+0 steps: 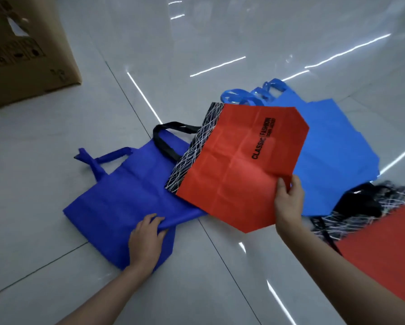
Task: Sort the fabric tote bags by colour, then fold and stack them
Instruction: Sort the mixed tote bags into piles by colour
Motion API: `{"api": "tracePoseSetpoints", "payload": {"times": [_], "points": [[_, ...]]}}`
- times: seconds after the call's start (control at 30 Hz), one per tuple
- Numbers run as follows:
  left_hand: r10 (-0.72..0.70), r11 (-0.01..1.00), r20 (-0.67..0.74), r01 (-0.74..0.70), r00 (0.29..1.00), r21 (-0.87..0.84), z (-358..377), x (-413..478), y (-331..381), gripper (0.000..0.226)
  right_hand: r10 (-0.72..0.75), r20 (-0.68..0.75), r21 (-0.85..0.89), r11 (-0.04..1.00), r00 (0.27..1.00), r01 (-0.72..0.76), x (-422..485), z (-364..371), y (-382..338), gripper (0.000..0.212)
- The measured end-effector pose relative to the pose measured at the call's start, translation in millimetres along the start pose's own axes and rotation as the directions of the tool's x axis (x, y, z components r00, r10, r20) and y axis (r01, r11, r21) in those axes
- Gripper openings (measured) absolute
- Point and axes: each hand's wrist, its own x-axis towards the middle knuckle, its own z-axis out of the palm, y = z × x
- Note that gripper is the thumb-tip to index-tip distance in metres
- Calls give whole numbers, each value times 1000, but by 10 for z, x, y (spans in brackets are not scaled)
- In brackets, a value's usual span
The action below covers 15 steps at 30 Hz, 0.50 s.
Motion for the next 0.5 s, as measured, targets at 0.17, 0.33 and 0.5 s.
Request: {"api": "tracePoseSetpoints", "payload": {"times": [0.17,0.33,0.5], "points": [[168,937,-64,-180,984,-300,-135,-157,255,37,-28,-44,31,999,999,29,190,-489,131,14],[389,880,-121,-407,913,-245,-103,-355,834,36,-32,-68,158,987,997,42,387,-1208,189,12],[453,881,23,-443,891,-166,265,-650,1420,49,77,-190,193,980,979,-40,385,-2159,620,16]]}}
